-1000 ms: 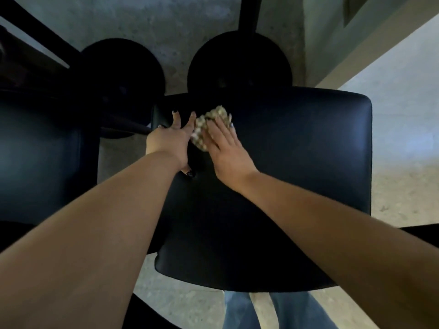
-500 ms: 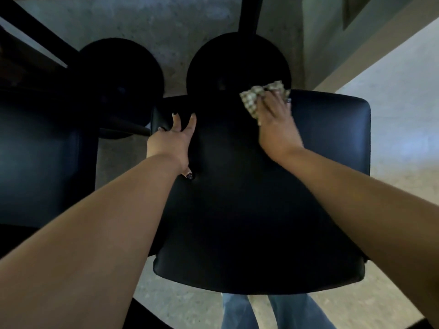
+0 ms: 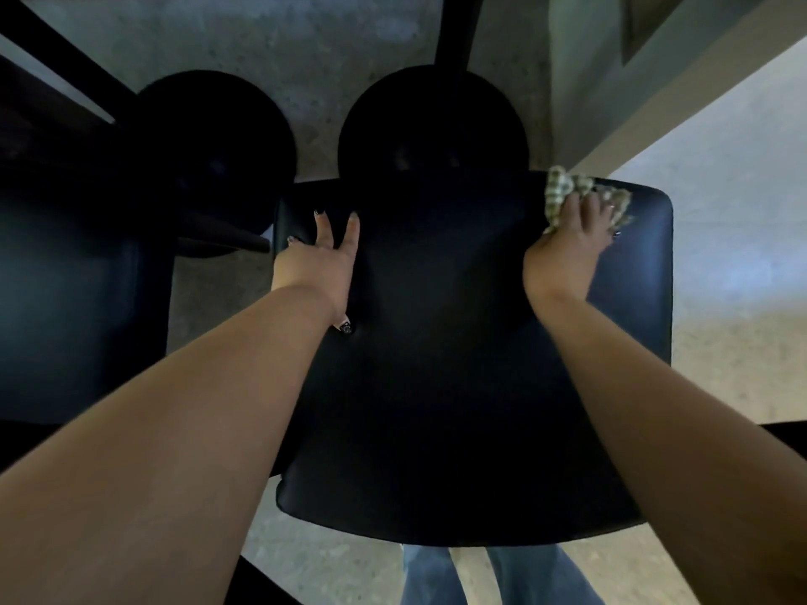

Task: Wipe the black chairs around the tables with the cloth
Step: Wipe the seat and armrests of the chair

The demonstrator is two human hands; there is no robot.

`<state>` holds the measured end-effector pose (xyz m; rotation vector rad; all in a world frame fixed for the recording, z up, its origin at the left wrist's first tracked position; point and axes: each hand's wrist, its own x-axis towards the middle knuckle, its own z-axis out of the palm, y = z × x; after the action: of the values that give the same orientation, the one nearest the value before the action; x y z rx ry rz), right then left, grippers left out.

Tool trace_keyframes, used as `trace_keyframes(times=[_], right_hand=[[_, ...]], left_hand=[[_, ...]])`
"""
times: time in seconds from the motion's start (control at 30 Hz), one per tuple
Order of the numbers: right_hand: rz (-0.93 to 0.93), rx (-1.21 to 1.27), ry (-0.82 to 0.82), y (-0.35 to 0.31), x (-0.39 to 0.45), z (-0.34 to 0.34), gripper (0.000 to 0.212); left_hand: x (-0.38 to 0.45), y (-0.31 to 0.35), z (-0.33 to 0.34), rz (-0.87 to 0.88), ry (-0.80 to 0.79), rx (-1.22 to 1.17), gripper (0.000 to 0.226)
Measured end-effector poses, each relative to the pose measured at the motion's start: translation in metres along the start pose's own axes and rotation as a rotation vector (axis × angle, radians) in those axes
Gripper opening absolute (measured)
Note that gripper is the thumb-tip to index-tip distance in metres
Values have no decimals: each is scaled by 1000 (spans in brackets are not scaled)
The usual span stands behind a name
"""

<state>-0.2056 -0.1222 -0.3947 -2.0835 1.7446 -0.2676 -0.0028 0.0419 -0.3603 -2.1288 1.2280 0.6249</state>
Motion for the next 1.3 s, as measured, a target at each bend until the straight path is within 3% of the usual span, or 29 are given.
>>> trace_keyframes(times=[0.23, 0.37, 0.47, 0.57, 0.7, 0.8, 0.87, 0.93, 1.0, 1.1, 1.17, 1.2, 1.3], right_hand=[[-560, 36, -266, -30, -117, 39, 63], [-1068, -156, -493, 0, -171, 39, 75], [-1293, -260, -567, 11, -153, 27, 73], [-1203, -239, -497, -2, -107, 26, 62], [-725, -126, -309, -29, -60, 29, 60], [-471, -20, -214, -52, -75, 40, 64], [-474, 14, -248, -59, -111, 49, 67], [-650, 34, -383, -52, -160, 55, 63], [-940, 19, -497, -32, -210, 55, 56], [-1424, -123, -587, 12, -250, 46, 50], [-1651, -237, -699, 32, -250, 38, 48], [-1750, -267, -742, 37, -243, 35, 48], [-1941, -293, -708, 28, -201, 25, 42]], left_hand=[[-3, 1, -9, 43, -89, 31, 139], [-4, -4, -23, 90, -183, 47, 142], [-9, -21, -32, 164, -202, 62, 139], [-20, -41, -35, 220, -251, 66, 133], [-31, -29, -34, 193, -240, 128, 127], [-30, -22, -26, 166, -206, 104, 94], [-30, -24, -27, 175, -188, 61, 82], [-33, -22, -29, 115, -221, 146, 103], [-34, -15, -33, 110, -205, 174, 111], [-35, -25, -20, 94, -188, 72, 91], [-35, -27, -11, 70, -105, -117, 70], [-35, -25, -10, 58, -96, -146, 72], [-35, -5, -13, -1, -174, -89, 110]])
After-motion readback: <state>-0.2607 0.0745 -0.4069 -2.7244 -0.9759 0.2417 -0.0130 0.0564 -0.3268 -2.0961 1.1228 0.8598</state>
